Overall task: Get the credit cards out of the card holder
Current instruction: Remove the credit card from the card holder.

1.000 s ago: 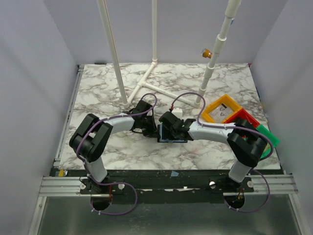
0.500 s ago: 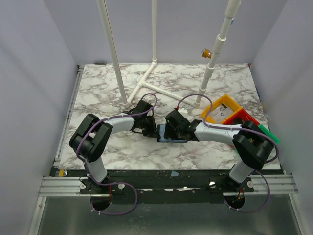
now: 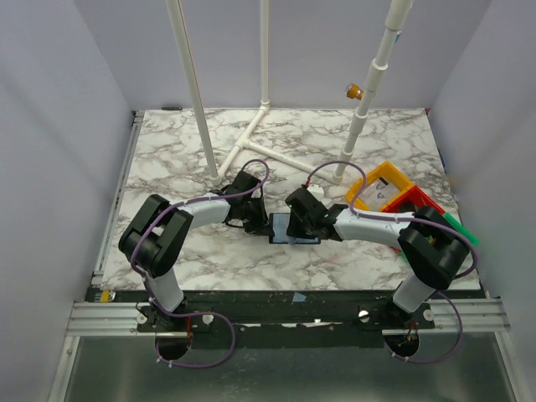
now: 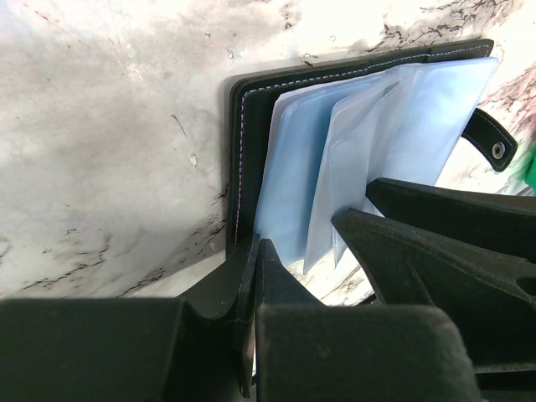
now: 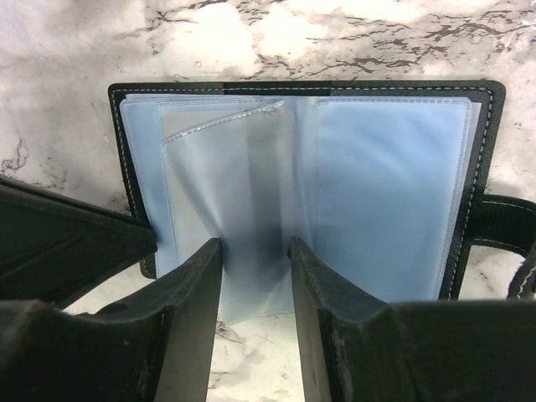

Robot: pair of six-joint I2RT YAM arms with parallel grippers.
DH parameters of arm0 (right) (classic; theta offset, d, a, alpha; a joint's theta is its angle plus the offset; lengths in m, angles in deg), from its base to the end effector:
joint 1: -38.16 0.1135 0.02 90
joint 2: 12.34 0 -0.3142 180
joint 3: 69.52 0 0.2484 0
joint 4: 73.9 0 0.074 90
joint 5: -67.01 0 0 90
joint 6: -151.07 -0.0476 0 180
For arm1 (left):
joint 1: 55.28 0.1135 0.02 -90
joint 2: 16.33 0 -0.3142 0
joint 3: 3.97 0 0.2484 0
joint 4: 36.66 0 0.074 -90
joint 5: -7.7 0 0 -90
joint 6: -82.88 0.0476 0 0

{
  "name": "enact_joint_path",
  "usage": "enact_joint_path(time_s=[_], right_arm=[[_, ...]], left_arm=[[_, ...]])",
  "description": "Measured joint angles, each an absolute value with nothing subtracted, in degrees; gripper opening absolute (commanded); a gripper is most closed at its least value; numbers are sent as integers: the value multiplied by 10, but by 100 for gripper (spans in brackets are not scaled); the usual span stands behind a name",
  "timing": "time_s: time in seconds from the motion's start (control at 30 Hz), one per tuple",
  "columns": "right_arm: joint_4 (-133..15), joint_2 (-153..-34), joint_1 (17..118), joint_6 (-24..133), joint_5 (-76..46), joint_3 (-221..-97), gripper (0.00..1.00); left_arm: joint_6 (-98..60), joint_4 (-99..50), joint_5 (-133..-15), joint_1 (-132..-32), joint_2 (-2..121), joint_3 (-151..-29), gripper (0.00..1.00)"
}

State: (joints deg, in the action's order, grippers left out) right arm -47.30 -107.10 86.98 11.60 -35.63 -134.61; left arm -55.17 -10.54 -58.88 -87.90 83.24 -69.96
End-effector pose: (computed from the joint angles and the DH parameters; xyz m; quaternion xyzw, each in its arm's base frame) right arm 0.2243 0.2406 0.2035 0.0373 0.9510 0.1492 0.2683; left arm 0.2750 -0.1984 0.1843 -0.0743 0.9437 -0.3150 0.0683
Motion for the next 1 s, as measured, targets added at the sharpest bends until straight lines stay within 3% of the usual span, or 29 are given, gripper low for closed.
enact_joint_path(time_s=[0.33, 0.8, 1.0], right_arm=[[-462, -1076, 865, 116, -362, -1350, 18], [-461, -1059, 820, 119, -315, -1350, 2], [-470, -1044, 794, 116, -278, -1341, 1]], left_arm=[[-545, -92, -590, -879, 832, -706, 0], [-502, -26, -606, -880, 809, -775, 0], [-499, -20, -606, -893, 827, -825, 0]])
